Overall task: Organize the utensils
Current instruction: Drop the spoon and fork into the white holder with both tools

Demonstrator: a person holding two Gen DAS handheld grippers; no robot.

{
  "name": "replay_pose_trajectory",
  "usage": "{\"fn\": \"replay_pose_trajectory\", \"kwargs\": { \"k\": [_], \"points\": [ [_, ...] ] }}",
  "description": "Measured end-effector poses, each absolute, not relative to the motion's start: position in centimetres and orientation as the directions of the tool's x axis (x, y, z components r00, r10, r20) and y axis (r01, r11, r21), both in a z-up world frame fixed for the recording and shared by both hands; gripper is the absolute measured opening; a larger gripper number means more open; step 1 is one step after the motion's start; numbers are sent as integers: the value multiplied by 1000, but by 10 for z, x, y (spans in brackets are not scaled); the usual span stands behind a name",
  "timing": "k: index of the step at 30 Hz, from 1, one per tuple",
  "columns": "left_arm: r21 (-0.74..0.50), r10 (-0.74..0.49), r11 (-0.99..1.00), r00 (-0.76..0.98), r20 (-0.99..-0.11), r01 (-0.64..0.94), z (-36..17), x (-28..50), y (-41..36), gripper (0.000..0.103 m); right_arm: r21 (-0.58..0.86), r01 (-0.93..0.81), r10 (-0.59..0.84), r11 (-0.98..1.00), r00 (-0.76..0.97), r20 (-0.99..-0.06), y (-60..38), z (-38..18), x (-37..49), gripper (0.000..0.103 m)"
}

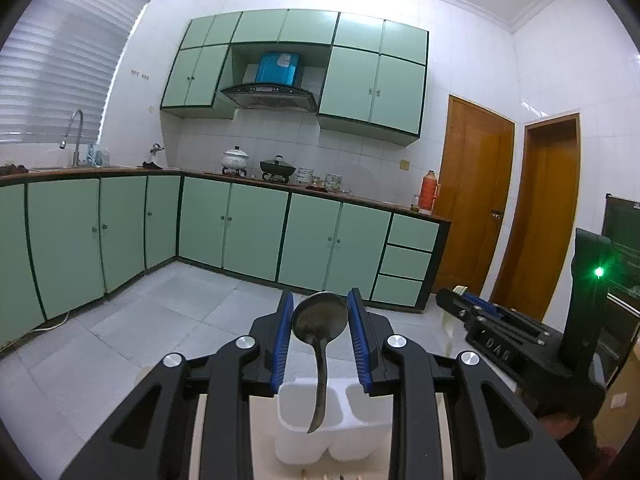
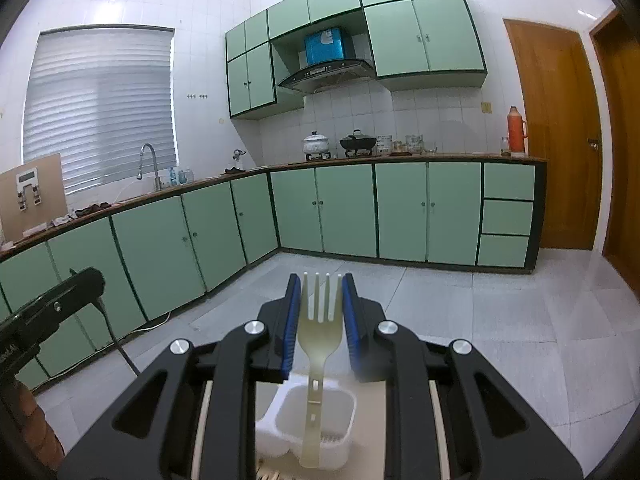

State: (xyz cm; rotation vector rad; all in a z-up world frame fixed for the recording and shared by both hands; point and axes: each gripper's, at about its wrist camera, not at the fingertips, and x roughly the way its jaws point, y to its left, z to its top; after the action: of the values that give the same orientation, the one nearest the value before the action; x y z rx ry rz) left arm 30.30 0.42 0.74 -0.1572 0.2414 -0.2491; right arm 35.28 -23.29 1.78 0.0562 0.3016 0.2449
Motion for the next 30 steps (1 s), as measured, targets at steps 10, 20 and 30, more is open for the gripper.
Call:
{"fn": "replay_pose_trajectory", "kwargs": {
  "k": [10,20,30],
  "points": [
    [-194,-273,955,918,-287,224,-34,365,-11,27,101,-207,229,973,916,-330,-227,-31,417,20],
    [-174,-270,960,882,-387,218,-75,381,-16,34,139,-231,269,963,864,-425,-221,-76,423,22],
    [-167,-247,966,895,-371,197,-57,340,-7,51,130,-196,233,972,883,-408,-232,-62,369,49]
  ]
}}
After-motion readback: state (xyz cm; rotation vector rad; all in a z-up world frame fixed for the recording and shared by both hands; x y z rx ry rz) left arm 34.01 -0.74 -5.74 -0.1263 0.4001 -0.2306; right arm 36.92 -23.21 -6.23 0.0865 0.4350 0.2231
